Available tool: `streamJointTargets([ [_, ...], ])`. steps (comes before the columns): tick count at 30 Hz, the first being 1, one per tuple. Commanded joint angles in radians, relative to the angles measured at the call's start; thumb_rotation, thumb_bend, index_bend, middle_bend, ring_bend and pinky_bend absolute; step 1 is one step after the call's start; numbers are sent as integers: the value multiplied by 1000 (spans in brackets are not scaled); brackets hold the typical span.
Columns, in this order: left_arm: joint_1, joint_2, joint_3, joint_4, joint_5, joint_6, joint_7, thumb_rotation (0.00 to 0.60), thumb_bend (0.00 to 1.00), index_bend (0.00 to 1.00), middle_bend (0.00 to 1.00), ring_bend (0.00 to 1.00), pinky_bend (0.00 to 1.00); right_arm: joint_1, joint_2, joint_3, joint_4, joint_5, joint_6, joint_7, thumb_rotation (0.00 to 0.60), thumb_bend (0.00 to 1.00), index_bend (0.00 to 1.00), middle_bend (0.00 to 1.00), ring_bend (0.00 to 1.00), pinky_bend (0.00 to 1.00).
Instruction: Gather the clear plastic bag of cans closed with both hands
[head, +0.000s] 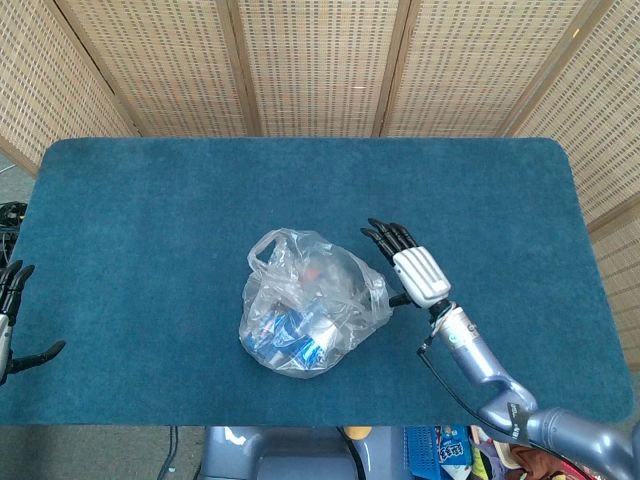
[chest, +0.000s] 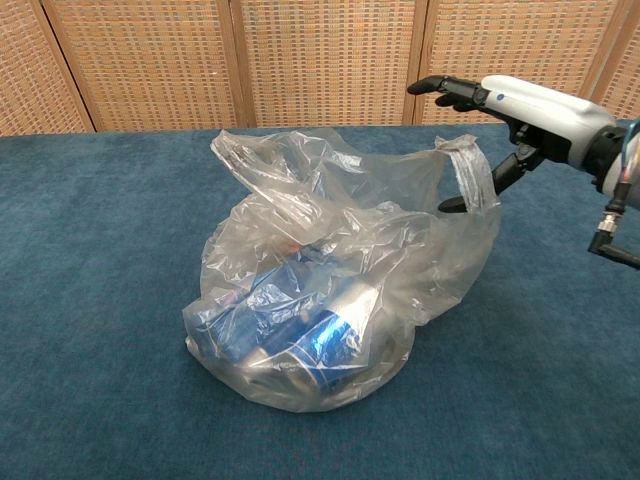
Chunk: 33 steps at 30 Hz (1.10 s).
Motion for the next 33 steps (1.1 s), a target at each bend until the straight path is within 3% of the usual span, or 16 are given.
streamJointTargets([
  [1, -2, 4, -5, -1, -10, -4, -7, 600, 152, 0, 0, 0, 0, 26, -57, 21, 26, 8, 22, 6, 600, 0, 0, 0, 0, 0],
  [13, -13, 0, -16, 5, -43, -26, -2, 600, 151, 0, 0, 0, 0, 73, -233, 105, 118, 46, 154, 120, 600, 0, 0, 0, 0, 0],
  [23, -19, -8, -12, 2, -47, -35, 18, 600, 152, 0, 0, 0, 0, 84, -243, 128, 114, 62, 198, 207, 600, 19, 0, 2, 0, 0],
  [28, -23, -8, -9, 2, -41, -43, 12, 600, 152, 0, 0, 0, 0, 82, -235, 118, 104, 52, 215, 210, 600, 470, 0, 34, 0, 0],
  [33, -46, 4, -4, 0, -11, -86, -70, 600, 153, 0, 0, 0, 0, 74, -211, 99, 85, 40, 227, 183, 600, 686, 0, 56, 0, 0],
])
